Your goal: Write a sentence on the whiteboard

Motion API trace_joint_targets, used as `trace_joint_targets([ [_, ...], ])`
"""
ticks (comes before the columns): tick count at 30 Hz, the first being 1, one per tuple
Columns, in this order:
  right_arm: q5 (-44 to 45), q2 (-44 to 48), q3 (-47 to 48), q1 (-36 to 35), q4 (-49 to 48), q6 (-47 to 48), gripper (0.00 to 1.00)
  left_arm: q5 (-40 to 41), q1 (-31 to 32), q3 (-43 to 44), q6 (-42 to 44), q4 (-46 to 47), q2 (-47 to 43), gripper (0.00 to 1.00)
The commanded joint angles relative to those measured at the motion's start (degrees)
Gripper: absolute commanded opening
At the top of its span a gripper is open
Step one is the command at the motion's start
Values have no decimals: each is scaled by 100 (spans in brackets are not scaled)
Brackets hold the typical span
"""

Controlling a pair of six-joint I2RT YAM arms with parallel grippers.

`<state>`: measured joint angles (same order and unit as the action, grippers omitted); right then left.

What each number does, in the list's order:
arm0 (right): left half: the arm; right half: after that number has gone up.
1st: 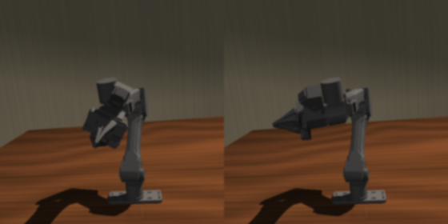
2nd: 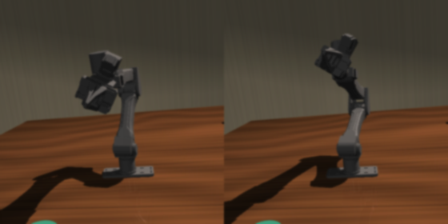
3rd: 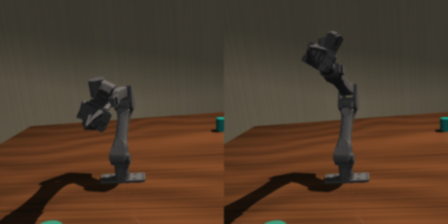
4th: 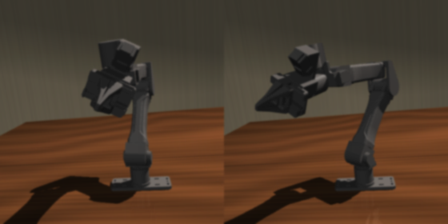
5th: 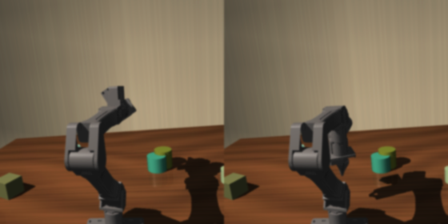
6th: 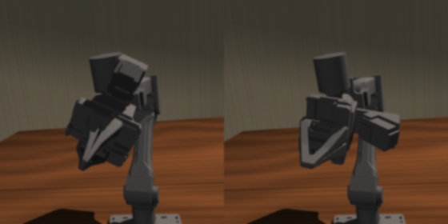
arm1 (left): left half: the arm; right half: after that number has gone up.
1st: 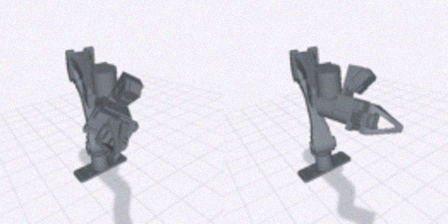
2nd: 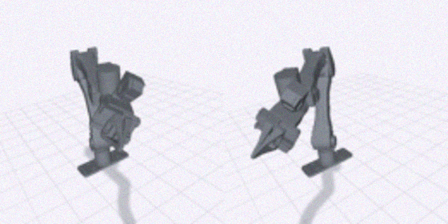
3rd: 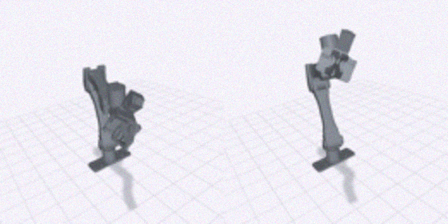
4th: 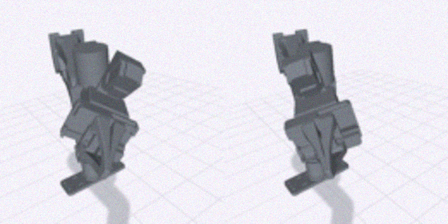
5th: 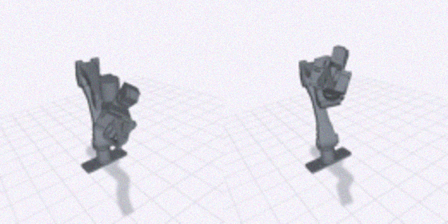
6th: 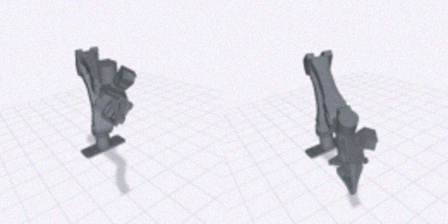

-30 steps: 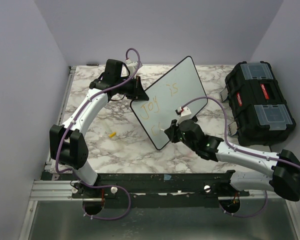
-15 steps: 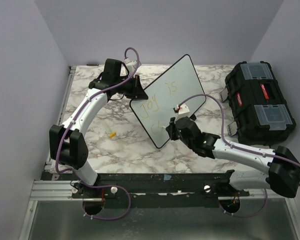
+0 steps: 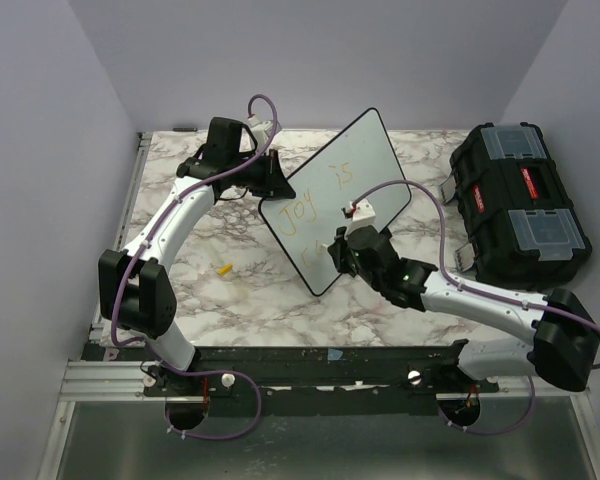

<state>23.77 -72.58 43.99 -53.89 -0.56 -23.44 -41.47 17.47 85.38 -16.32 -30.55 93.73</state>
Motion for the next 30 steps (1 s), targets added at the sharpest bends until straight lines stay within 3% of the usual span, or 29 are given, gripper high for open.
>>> trace_joint_targets([
  [1, -21, -182, 252, 14, -269, 60, 1, 99, 2, 31, 118, 365, -92, 0],
  [30, -548, -161, 67, 19, -337, 82, 1, 104, 2, 91, 129, 348, -66, 0],
])
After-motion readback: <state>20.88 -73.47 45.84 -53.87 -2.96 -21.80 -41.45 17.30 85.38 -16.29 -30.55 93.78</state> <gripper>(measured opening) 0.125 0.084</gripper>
